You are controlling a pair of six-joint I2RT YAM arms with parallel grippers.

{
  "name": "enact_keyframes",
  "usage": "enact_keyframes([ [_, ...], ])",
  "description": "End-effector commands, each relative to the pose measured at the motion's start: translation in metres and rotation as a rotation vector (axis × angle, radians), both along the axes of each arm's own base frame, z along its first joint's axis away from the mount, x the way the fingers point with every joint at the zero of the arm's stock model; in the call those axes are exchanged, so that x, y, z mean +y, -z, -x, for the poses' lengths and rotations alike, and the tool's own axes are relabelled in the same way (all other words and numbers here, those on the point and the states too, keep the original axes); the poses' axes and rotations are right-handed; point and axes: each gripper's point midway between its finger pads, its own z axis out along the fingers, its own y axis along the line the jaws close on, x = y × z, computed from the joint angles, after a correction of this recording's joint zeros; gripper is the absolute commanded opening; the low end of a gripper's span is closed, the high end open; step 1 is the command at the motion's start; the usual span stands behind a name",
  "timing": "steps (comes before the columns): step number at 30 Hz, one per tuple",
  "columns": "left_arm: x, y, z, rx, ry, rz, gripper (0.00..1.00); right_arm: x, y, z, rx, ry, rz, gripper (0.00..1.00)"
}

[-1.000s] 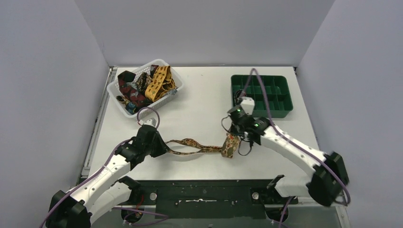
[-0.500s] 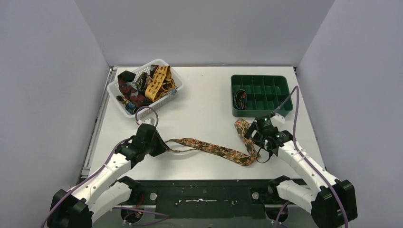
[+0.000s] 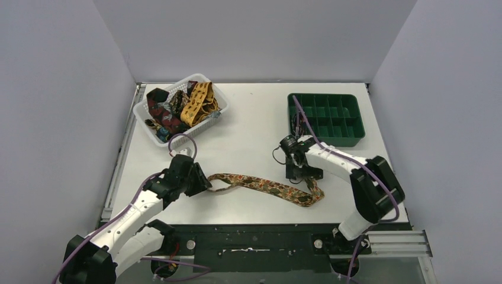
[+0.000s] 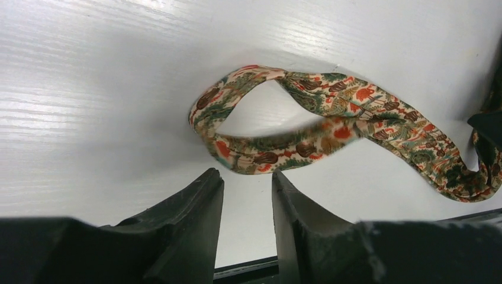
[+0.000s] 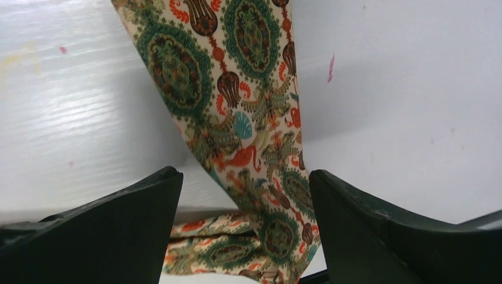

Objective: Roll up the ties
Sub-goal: Flatten out the tie at the center of the board.

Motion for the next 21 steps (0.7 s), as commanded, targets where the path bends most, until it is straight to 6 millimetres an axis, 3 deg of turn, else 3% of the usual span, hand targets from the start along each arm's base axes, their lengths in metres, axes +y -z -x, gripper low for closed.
enact_keyframes([
  [1, 0.002, -0.015, -0.010, -0.041, -0.012, -0.006, 0.36, -0.022, -0.003, -0.017, -0.015, -0.031, 0.238, 0.79],
  [7, 0.012, -0.014, -0.011, -0.032, -0.027, -0.058, 0.50, -0.019, 0.018, -0.030, 0.002, -0.053, 0.261, 0.66],
  [11, 0.011, -0.016, -0.017, -0.044, -0.024, -0.063, 0.51, -0.017, 0.036, -0.032, 0.038, -0.069, 0.208, 0.52],
  [15, 0.008, -0.014, -0.020, -0.039, -0.007, -0.063, 0.53, -0.019, 0.049, -0.033, 0.063, -0.052, 0.100, 0.32],
  [21, 0.005, -0.010, -0.022, -0.021, 0.017, -0.067, 0.53, 0.000, 0.061, -0.029, 0.072, -0.081, -0.174, 0.08],
])
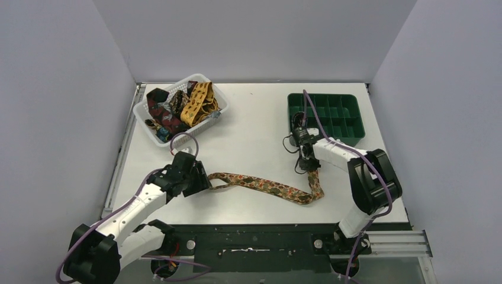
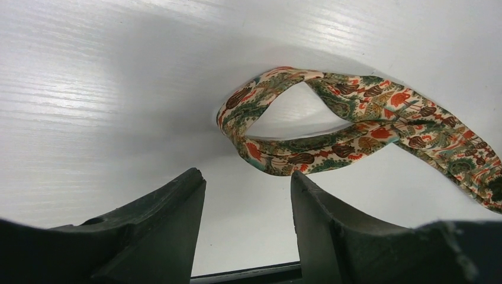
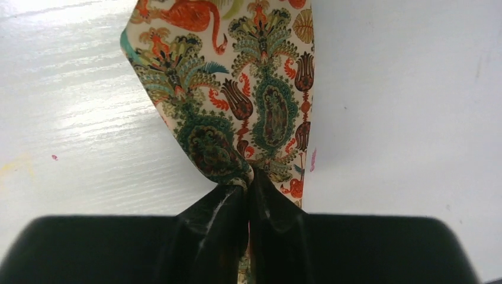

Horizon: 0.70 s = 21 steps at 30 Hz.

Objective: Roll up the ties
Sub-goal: Flatten out the tie at the center of the board.

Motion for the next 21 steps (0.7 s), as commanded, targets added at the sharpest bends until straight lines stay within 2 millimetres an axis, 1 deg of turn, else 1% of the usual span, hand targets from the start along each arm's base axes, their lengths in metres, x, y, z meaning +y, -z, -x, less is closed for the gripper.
enact_keyframes([
  [1, -0.007, -0.021, -0.019, -0.071, 0.017, 0.025, 0.53, 0.025, 0.032, 0.016, 0.073, -0.050, -0.221, 0.00],
  [3, -0.007, -0.022, -0.020, -0.081, 0.014, 0.030, 0.53, 0.031, 0.022, 0.009, 0.043, -0.067, -0.251, 0.00],
  [5, -0.008, -0.024, -0.022, -0.096, 0.009, 0.040, 0.53, 0.042, 0.001, -0.001, -0.020, -0.099, -0.312, 0.00],
  [7, -0.010, -0.026, -0.022, -0.101, 0.019, 0.055, 0.63, 0.048, -0.025, -0.011, -0.108, -0.100, -0.363, 0.00],
  [8, -0.010, -0.028, -0.023, -0.105, 0.020, 0.057, 0.64, 0.048, -0.038, -0.014, -0.153, -0.091, -0.392, 0.00],
  [9, -0.010, -0.029, -0.023, -0.106, 0.019, 0.057, 0.64, 0.047, -0.048, -0.015, -0.192, -0.069, -0.418, 0.00],
  [10, -0.009, -0.030, -0.023, -0.108, 0.015, 0.056, 0.64, 0.039, -0.056, -0.014, -0.223, -0.018, -0.440, 0.00],
  [12, -0.006, -0.032, -0.024, -0.112, 0.004, 0.053, 0.64, 0.021, -0.065, -0.010, -0.277, 0.083, -0.502, 0.00],
  [13, -0.005, -0.033, -0.025, -0.114, -0.001, 0.054, 0.64, 0.015, -0.069, -0.008, -0.314, 0.116, -0.556, 0.00],
  [14, -0.005, -0.033, -0.025, -0.116, -0.001, 0.058, 0.64, 0.010, -0.077, -0.005, -0.371, 0.145, -0.611, 0.00],
  [15, -0.005, -0.034, -0.026, -0.120, -0.003, 0.062, 0.64, 0.006, -0.075, -0.003, -0.398, 0.180, -0.665, 0.00],
  [16, -0.005, -0.034, -0.026, -0.120, 0.001, 0.068, 0.64, 0.005, -0.081, 0.000, -0.446, 0.196, -0.731, 0.00],
  [17, -0.007, -0.034, -0.025, -0.116, 0.012, 0.079, 0.64, -0.001, -0.081, 0.002, -0.473, 0.241, -0.769, 0.00],
  [19, -0.008, -0.034, -0.025, -0.114, 0.023, 0.087, 0.64, -0.009, -0.075, 0.006, -0.489, 0.322, -0.844, 0.00],
  [21, -0.009, -0.032, -0.025, -0.110, 0.031, 0.091, 0.64, -0.028, -0.062, 0.014, -0.463, 0.456, -0.862, 0.00],
])
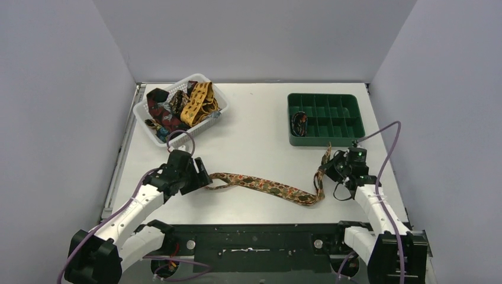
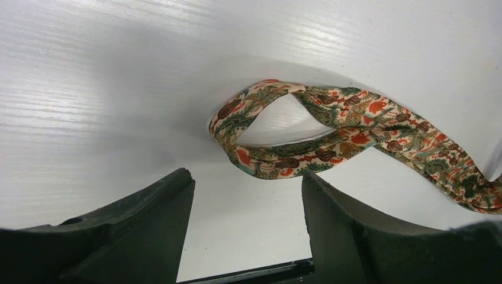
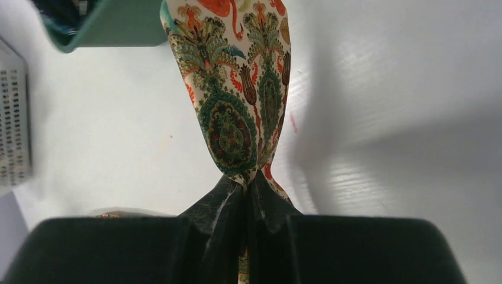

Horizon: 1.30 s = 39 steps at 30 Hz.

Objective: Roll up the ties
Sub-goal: Flatten out the tie at the center of the board.

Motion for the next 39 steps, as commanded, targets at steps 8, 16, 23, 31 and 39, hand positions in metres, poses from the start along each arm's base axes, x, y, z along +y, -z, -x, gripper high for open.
enact_keyframes([
  [8, -0.018, -0.026, -0.019, -0.099, 0.063, 0.106, 0.65, -0.041, 0.009, 0.001, 0.030, 0.213, -0.327, 0.00],
  [16, -0.021, -0.016, -0.019, -0.071, 0.085, 0.137, 0.70, -0.018, -0.089, -0.041, -0.305, -0.092, -0.450, 0.00],
  [23, -0.014, -0.017, -0.035, -0.086, 0.040, 0.160, 0.71, -0.028, -0.138, -0.055, -0.578, -0.099, -0.542, 0.00],
  [31, -0.023, -0.004, -0.032, -0.033, 0.112, 0.187, 0.71, -0.057, -0.053, -0.037, -0.334, 0.174, -0.580, 0.04],
  [39, -0.020, -0.003, -0.024, -0.033, 0.102, 0.186, 0.72, -0.128, 0.002, 0.008, 0.045, 0.543, -0.228, 0.04],
])
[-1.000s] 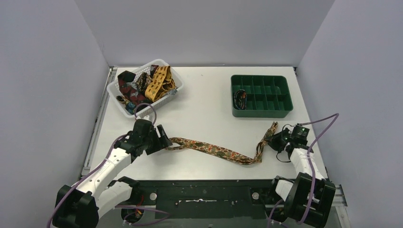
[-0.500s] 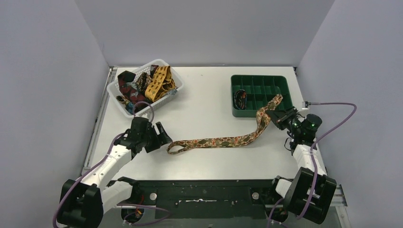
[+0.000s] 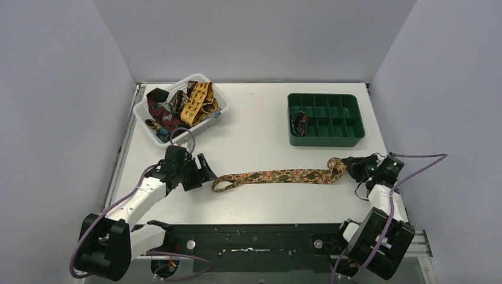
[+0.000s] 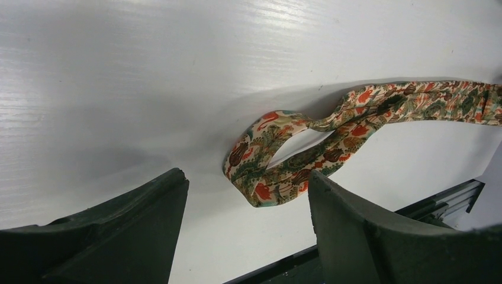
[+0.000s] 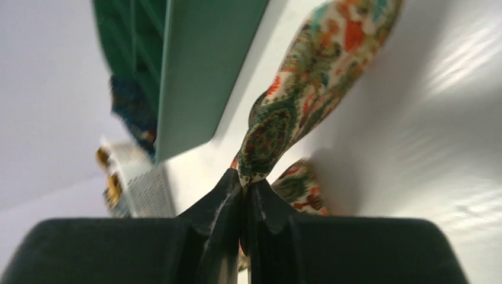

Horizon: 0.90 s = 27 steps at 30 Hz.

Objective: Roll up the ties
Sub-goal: Flatten out the tie at the center of the board.

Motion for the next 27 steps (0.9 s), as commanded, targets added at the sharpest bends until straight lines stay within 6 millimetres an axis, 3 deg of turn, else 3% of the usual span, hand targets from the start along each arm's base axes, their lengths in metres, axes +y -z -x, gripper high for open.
enact_keyframes([
  [1, -0.005, -0.011, -0.006, -0.069, 0.009, 0.043, 0.72, -0.062, 0.014, 0.030, 0.310, 0.181, 0.259, 0.07],
  [2, -0.006, -0.010, -0.006, -0.071, 0.008, 0.050, 0.72, -0.070, 0.010, 0.032, 0.333, 0.201, 0.293, 0.15],
  [3, -0.006, -0.009, -0.006, -0.075, 0.006, 0.056, 0.72, -0.077, 0.007, 0.034, 0.352, 0.227, 0.321, 0.33],
  [4, -0.007, -0.009, -0.006, -0.076, 0.008, 0.060, 0.72, -0.083, 0.005, 0.036, 0.369, 0.248, 0.343, 0.62],
  [5, -0.008, -0.008, -0.006, -0.075, 0.008, 0.065, 0.72, -0.085, 0.007, 0.040, 0.399, 0.258, 0.352, 0.77],
  [6, -0.008, -0.008, -0.007, -0.075, 0.010, 0.068, 0.72, -0.088, 0.006, 0.045, 0.427, 0.267, 0.361, 0.83],
  [12, -0.010, -0.006, -0.005, -0.073, 0.009, 0.081, 0.72, -0.086, -0.010, 0.053, 0.435, 0.266, 0.405, 0.85],
  [16, -0.010, -0.008, -0.006, -0.080, -0.005, 0.094, 0.72, -0.087, -0.041, 0.054, 0.438, 0.276, 0.492, 0.84],
  [20, -0.011, -0.012, -0.007, -0.090, -0.008, 0.099, 0.72, -0.078, -0.081, 0.033, 0.332, 0.200, 0.572, 0.84],
  [22, -0.010, -0.012, -0.007, -0.091, -0.009, 0.099, 0.72, -0.043, -0.096, 0.001, 0.128, -0.006, 0.566, 0.84],
  [24, -0.009, -0.012, -0.007, -0.090, -0.016, 0.092, 0.72, 0.019, -0.108, -0.024, -0.129, -0.279, 0.486, 0.84],
  [27, -0.005, -0.015, -0.008, -0.102, -0.048, 0.083, 0.72, 0.110, -0.105, -0.032, -0.323, -0.570, 0.436, 0.84],
])
